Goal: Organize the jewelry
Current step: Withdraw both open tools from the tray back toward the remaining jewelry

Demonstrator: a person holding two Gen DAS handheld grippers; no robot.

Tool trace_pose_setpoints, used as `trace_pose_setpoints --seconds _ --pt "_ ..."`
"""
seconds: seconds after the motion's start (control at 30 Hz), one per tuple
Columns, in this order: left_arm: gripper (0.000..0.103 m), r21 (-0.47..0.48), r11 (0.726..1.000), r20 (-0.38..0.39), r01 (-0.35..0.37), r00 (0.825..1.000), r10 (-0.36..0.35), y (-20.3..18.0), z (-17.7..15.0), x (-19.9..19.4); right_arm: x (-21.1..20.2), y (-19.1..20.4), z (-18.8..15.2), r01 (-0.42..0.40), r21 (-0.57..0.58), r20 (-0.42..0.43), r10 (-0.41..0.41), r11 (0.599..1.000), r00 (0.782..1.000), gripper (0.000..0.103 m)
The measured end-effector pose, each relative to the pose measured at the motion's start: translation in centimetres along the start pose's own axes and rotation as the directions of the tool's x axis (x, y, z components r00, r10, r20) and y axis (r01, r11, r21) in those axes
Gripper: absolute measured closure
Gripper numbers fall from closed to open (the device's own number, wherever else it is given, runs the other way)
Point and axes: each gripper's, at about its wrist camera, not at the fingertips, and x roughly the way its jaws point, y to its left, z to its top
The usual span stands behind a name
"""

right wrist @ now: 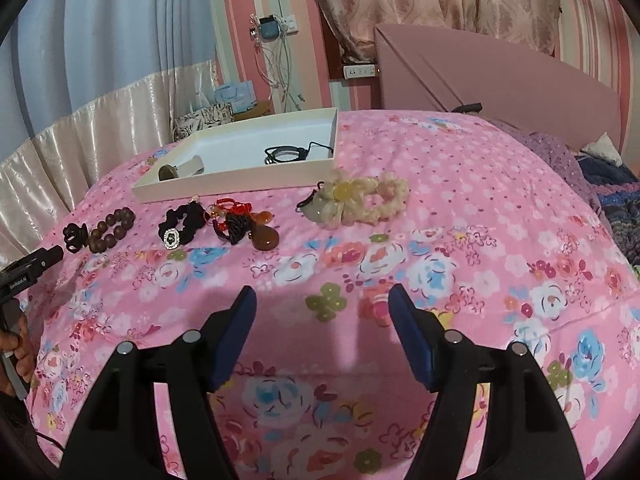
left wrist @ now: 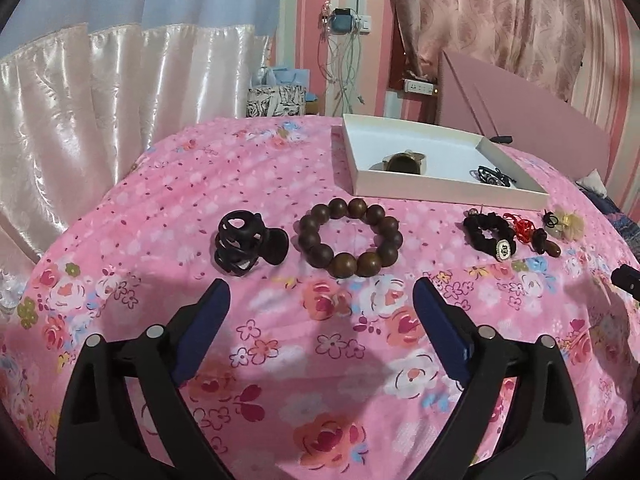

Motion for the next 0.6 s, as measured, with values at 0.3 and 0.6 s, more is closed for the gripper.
trace_pose_setpoints --seconds 0.3,0.6 --pt "0.011 0.008 1.0 -0.01 0.014 1.0 -0.014 -1.2 1.3 0.6 0.8 0.8 1.4 -0.025 0.0 0.003 0.025 1.0 1.0 0.035" --pt "0.011 0.019 0.999 -0.036 0.027 0.999 -0.026 -3.2 2.7 2.9 4.6 3.6 2.5 -0.043 -0.032 -0.067 0.041 0.999 0.997 0.046"
